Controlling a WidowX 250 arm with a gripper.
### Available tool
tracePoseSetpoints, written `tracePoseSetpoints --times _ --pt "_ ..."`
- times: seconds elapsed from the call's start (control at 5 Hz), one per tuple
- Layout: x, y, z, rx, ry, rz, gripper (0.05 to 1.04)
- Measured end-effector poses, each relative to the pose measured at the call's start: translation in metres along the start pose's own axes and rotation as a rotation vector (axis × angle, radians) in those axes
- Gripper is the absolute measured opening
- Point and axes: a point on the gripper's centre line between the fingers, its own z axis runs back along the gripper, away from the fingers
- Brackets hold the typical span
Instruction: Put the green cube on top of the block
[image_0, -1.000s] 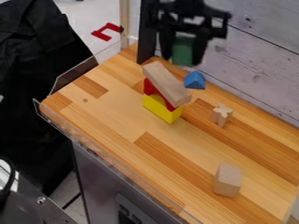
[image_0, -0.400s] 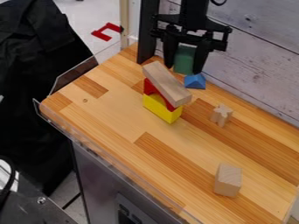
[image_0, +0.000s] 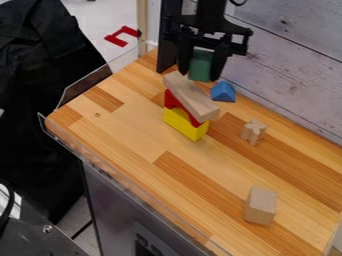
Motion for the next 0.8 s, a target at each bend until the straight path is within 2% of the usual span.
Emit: tracePoseSetpoints --times 0.6,0.8 --pt "-0.017 0.002 -0.011 -0.016 0.069 0.009 0.567" --pt "-0.017 0.002 -0.009 -0.018 0.062 0.005 0.567"
